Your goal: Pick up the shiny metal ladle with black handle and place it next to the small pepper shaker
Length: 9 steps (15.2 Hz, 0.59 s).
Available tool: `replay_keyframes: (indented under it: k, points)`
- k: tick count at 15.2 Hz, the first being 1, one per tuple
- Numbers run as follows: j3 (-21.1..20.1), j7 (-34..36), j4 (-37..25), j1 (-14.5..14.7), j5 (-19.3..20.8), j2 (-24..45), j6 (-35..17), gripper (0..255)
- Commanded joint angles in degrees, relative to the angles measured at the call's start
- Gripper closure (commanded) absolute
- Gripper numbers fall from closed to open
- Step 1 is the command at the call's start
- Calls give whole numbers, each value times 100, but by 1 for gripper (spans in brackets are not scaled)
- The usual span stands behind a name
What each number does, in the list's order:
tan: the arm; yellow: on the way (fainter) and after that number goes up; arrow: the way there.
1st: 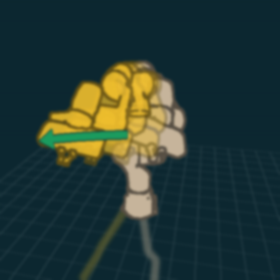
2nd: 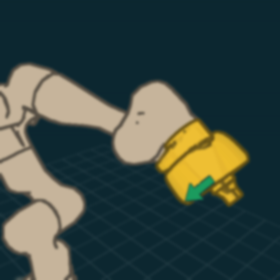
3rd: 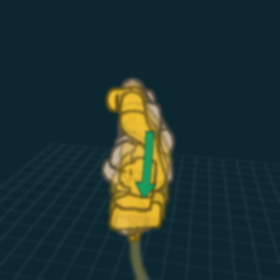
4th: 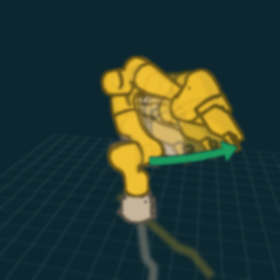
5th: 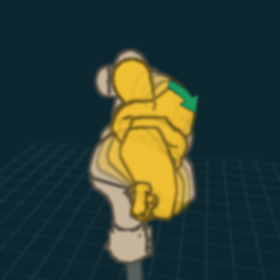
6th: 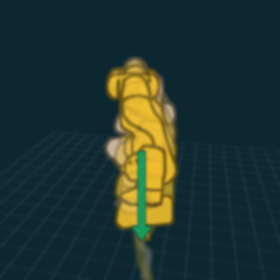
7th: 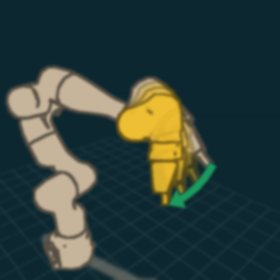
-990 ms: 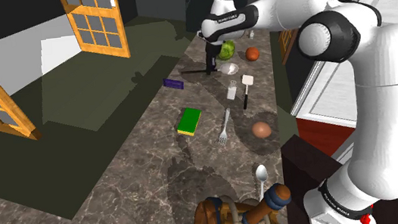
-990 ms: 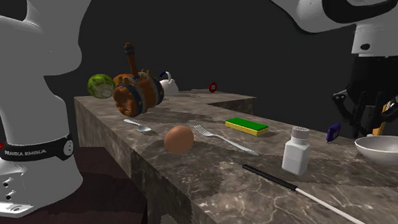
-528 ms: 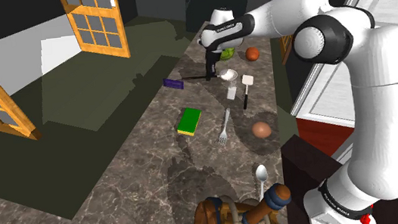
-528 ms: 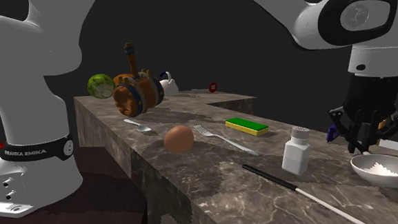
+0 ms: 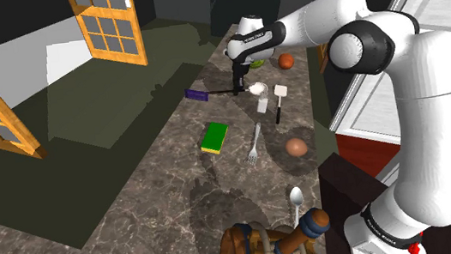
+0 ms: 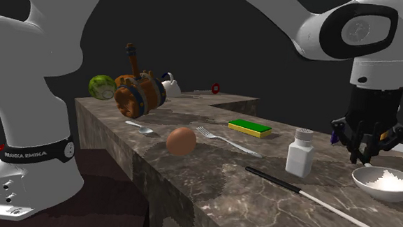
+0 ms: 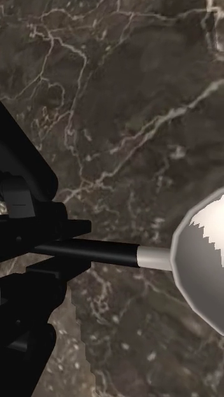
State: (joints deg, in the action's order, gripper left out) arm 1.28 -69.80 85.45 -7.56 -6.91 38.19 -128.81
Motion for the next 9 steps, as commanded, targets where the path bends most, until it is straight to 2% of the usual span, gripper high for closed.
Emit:
replay_keyframes:
  k: [1,2,3,9]
  points:
    - [0,0,-3,0,0,2,0,255]
    - [0,0,-3,0,0,2,0,255]
    - [0,0,-4,0,0,2,0,0]
    - [7,4,-4,-5,7,-118,120,0]
